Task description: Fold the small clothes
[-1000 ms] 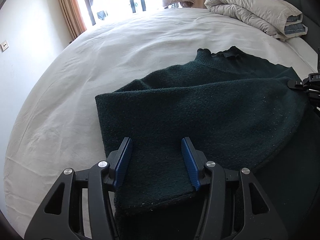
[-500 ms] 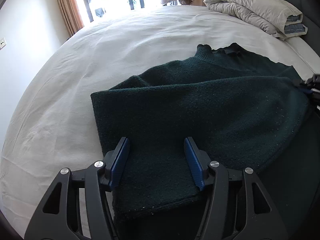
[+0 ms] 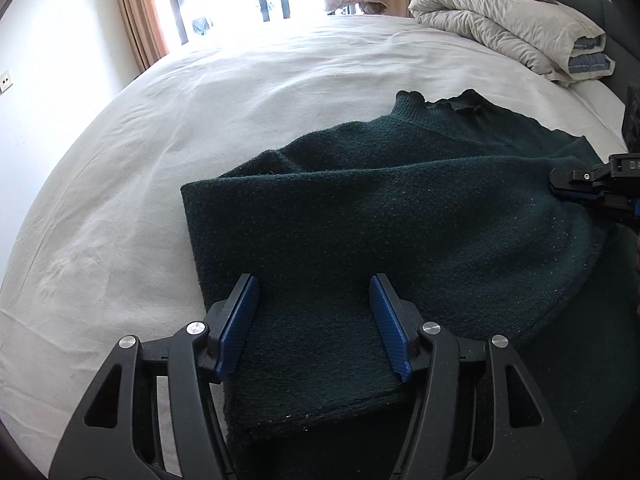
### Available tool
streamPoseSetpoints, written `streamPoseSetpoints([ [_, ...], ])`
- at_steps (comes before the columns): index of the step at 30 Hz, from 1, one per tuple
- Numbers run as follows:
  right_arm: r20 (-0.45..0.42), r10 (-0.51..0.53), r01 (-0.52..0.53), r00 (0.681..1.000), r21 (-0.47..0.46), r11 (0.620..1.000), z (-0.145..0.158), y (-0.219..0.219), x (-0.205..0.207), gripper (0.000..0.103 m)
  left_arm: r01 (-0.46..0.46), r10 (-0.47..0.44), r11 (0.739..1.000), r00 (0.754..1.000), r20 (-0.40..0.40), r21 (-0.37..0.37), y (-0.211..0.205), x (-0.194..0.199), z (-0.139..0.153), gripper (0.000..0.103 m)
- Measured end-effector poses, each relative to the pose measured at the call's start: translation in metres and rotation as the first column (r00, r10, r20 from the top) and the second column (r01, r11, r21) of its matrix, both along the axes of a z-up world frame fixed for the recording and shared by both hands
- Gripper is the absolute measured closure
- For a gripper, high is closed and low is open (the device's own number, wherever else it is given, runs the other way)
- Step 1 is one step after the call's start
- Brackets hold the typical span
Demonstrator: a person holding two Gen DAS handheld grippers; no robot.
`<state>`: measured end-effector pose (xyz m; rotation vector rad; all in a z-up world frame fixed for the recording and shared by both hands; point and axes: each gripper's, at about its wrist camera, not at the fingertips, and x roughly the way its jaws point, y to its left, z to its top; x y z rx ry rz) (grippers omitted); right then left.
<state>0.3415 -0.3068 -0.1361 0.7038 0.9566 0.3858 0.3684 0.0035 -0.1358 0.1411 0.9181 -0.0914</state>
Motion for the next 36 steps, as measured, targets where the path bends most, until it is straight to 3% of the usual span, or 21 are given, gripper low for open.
streamPoseSetpoints([
  [2, 0.008, -0.081, 0.080, 0.997, 0.065, 0.995, -0.006, -0.029, -0.003, 0.103, -0.002, 0.002, 1.000, 1.000, 0.003, -0.009, 0.001, 0.000, 0.000, 0.045],
  [4, 0.013, -0.176, 0.176, 0.984, 0.004, 0.984, -0.006, -0.051, -0.008, 0.103, -0.004, 0.004, 1.000, 1.000, 0.003, -0.021, 0.002, 0.000, 0.001, 0.045],
  [6, -0.010, -0.239, 0.239, 0.971, 0.051, 0.970, -0.006, -0.070, -0.016, 0.102, -0.007, 0.007, 0.998, 1.000, -0.005, -0.065, 0.007, 0.000, 0.009, 0.045],
  [7, 0.004, -0.258, 0.257, 0.966, 0.039, 0.966, 0.001, -0.072, -0.022, 0.096, -0.013, 0.012, 0.997, 1.000, -0.010, -0.081, 0.010, 0.000, 0.013, 0.045],
  [8, 0.035, -0.250, 0.249, 0.968, 0.032, 0.968, 0.010, -0.069, -0.027, 0.096, -0.032, 0.032, 0.994, 0.999, -0.003, -0.108, 0.014, -0.001, 0.022, 0.045],
  [12, 0.112, -0.100, 0.084, 0.989, 0.144, 0.986, 0.031, -0.024, -0.027, 0.090, -0.046, 0.057, 0.985, 0.996, 0.062, -0.165, 0.018, 0.007, 0.045, 0.045],
  [15, 0.102, 0.039, -0.054, 0.994, 0.151, 0.987, 0.027, 0.023, -0.018, 0.083, -0.045, 0.044, 0.997, 0.999, -0.017, -0.056, 0.009, 0.031, 0.019, 0.045],
  [17, 0.067, 0.084, -0.092, 0.994, 0.128, 0.988, 0.013, 0.040, -0.013, 0.080, -0.060, 0.057, 0.993, 0.998, -0.038, -0.099, 0.018, 0.033, 0.005, 0.045],
  [18, 0.034, 0.077, -0.080, 0.996, 0.117, 0.990, 0.003, 0.041, -0.011, 0.081, -0.069, 0.066, 0.989, 0.997, -0.032, -0.129, 0.022, 0.031, 0.007, 0.045],
  [19, 0.013, 0.060, -0.062, 0.998, 0.129, 0.990, -0.006, 0.037, -0.011, 0.098, -0.075, 0.071, 0.986, 0.997, -0.033, -0.150, 0.026, 0.030, 0.009, 0.045],
  [21, -0.008, 0.028, -0.026, 1.000, 0.173, 0.985, -0.022, 0.020, -0.011, 0.103, -0.069, 0.064, 0.977, 0.997, -0.032, -0.202, 0.032, 0.029, 0.008, 0.045],
  [23, -0.022, 0.011, -0.005, 1.000, 0.246, 0.969, -0.025, 0.010, -0.016, 0.103, -0.068, 0.057, 0.948, 0.997, -0.045, -0.312, 0.048, 0.031, 0.009, 0.045],
  [25, -0.026, 0.028, -0.021, 0.999, 0.234, 0.972, -0.025, 0.011, -0.015, 0.103, -0.077, 0.050, 0.871, 0.996, -0.069, -0.485, 0.072, 0.036, 0.010, 0.045],
  [26, -0.013, 0.037, -0.033, 0.999, 0.204, 0.978, -0.023, 0.014, -0.015, 0.103, -0.089, 0.048, 0.807, 0.995, -0.086, -0.584, 0.089, 0.039, 0.010, 0.049],
  [27, 0.002, 0.040, -0.040, 0.999, 0.179, 0.983, -0.021, 0.014, -0.018, 0.103, -0.092, 0.045, 0.763, 0.995, -0.089, -0.640, 0.103, 0.042, 0.013, 0.049],
  [28, 0.017, 0.040, -0.042, 0.999, 0.165, 0.985, -0.020, 0.015, -0.020, 0.103, -0.087, 0.045, 0.756, 0.996, -0.082, -0.649, 0.110, 0.046, 0.017, 0.049],
  [30, 0.027, 0.037, -0.041, 0.999, 0.165, 0.985, -0.022, 0.016, -0.020, 0.103, -0.088, 0.045, 0.768, 0.995, -0.084, -0.634, 0.117, 0.053, 0.023, 0.050],
  [32, 0.031, 0.040, -0.044, 0.999, 0.166, 0.985, -0.022, 0.016, -0.020, 0.103, -0.102, 0.019, 0.707, 0.992, -0.125, -0.700, 0.126, 0.059, 0.015, 0.069],
  [34, 0.037, 0.042, -0.047, 0.998, 0.159, 0.986, -0.023, 0.015, -0.023, 0.103, -0.124, 0.019, 0.722, 0.987, -0.159, -0.680, 0.123, 0.062, 0.002, 0.072],
  [36, 0.044, 0.041, -0.047, 0.998, 0.155, 0.987, -0.024, 0.016, -0.022, 0.103, -0.118, 0.029, 0.745, 0.989, -0.145, -0.656, 0.117, 0.053, -0.003, 0.073],
])
